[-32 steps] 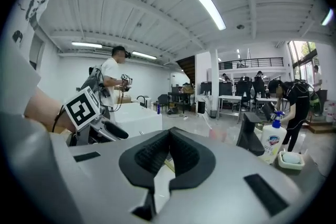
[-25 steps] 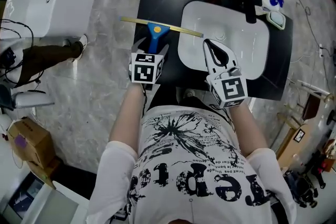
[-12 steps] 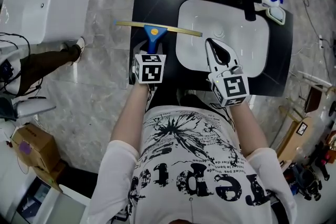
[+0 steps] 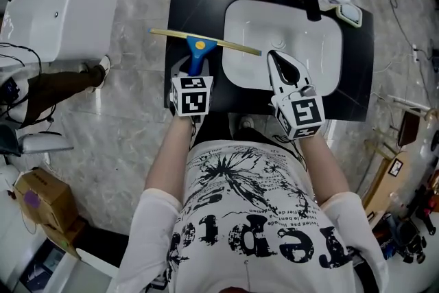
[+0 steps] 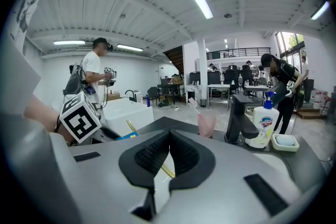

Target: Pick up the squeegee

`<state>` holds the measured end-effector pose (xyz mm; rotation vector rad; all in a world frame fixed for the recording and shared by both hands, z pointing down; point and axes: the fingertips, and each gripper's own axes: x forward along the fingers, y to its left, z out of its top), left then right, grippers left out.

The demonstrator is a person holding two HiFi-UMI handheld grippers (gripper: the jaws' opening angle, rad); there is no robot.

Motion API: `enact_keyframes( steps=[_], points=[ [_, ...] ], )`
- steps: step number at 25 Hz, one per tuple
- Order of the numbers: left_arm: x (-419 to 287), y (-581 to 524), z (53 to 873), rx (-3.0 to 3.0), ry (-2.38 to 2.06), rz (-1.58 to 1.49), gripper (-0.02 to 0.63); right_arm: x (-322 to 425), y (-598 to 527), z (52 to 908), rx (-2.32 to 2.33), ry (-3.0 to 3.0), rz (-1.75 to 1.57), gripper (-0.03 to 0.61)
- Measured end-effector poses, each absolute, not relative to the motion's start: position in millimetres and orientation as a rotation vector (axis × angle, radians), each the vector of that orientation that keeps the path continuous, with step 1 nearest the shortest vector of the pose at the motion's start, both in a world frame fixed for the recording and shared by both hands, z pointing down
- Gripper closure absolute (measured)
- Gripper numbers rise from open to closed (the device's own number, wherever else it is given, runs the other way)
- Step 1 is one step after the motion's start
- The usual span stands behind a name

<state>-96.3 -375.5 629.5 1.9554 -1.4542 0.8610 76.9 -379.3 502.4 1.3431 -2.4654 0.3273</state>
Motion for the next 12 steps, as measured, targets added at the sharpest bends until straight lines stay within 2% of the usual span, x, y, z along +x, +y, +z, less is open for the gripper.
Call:
enact_keyframes(
  steps=[12],
  points=[
    [-83,-372,480,2.208,-1.668,0.594,0.474,106,-342,430,1.377,-2.551,0.208,0.563]
  ],
)
